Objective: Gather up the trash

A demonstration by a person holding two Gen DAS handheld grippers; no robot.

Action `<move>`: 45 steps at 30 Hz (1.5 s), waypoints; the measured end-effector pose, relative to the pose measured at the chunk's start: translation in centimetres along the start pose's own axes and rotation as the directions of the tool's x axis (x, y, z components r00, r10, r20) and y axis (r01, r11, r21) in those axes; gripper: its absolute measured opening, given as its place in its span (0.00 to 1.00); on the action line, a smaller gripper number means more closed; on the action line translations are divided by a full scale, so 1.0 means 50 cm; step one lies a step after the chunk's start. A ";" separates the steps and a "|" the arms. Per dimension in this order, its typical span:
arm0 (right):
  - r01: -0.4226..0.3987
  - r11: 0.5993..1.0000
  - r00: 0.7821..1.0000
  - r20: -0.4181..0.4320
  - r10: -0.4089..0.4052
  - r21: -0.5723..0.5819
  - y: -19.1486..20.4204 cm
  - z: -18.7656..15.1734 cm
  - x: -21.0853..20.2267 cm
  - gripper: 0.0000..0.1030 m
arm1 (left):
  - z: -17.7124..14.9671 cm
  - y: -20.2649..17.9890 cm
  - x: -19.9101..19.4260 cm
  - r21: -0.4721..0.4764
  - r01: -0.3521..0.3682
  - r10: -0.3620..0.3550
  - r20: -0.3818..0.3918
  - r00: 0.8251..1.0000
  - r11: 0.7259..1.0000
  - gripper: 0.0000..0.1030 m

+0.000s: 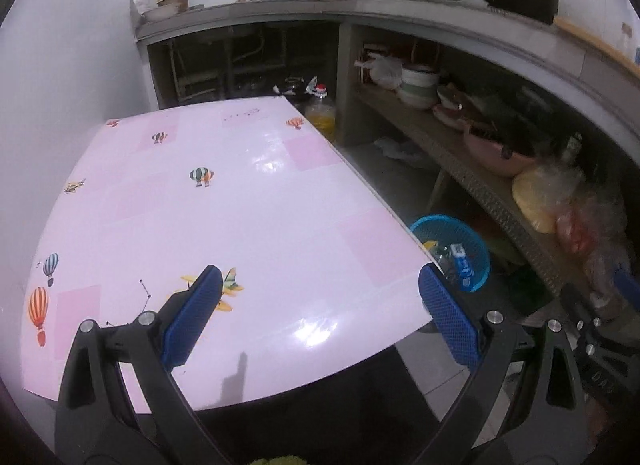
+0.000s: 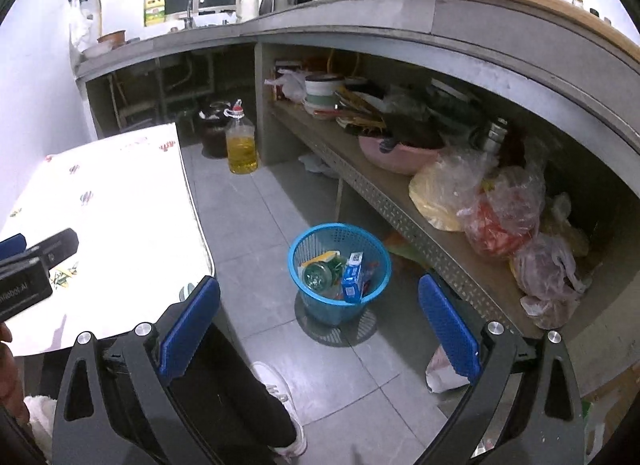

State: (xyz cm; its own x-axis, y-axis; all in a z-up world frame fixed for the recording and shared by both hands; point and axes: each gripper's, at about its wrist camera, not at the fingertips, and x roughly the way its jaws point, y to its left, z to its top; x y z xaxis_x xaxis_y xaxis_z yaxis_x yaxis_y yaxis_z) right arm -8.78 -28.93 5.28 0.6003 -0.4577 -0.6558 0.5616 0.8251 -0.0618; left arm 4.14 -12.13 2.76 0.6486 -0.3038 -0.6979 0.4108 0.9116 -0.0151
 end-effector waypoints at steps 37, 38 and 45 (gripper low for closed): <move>-0.003 1.000 0.996 -0.092 0.001 -0.021 -0.010 -0.004 0.055 0.94 | -0.020 -0.025 0.032 0.011 -0.035 0.036 -0.077 0.996 0.999 0.92; -0.003 1.000 0.996 -0.093 0.001 -0.022 -0.010 -0.004 0.055 0.94 | -0.020 -0.024 0.032 0.010 -0.035 0.036 -0.077 0.996 0.999 0.92; 0.000 1.000 0.996 -0.085 -0.002 -0.027 -0.011 0.001 0.051 0.94 | -0.020 -0.020 0.033 0.007 -0.033 0.034 -0.077 0.996 0.999 0.92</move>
State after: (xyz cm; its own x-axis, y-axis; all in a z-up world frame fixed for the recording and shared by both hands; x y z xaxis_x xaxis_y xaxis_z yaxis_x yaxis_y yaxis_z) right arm -7.51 -30.56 3.66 0.5485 -0.4297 -0.7173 0.5460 0.8338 -0.0820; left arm 4.17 -13.27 0.94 0.6110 -0.2506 -0.7509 0.3931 0.9194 0.0130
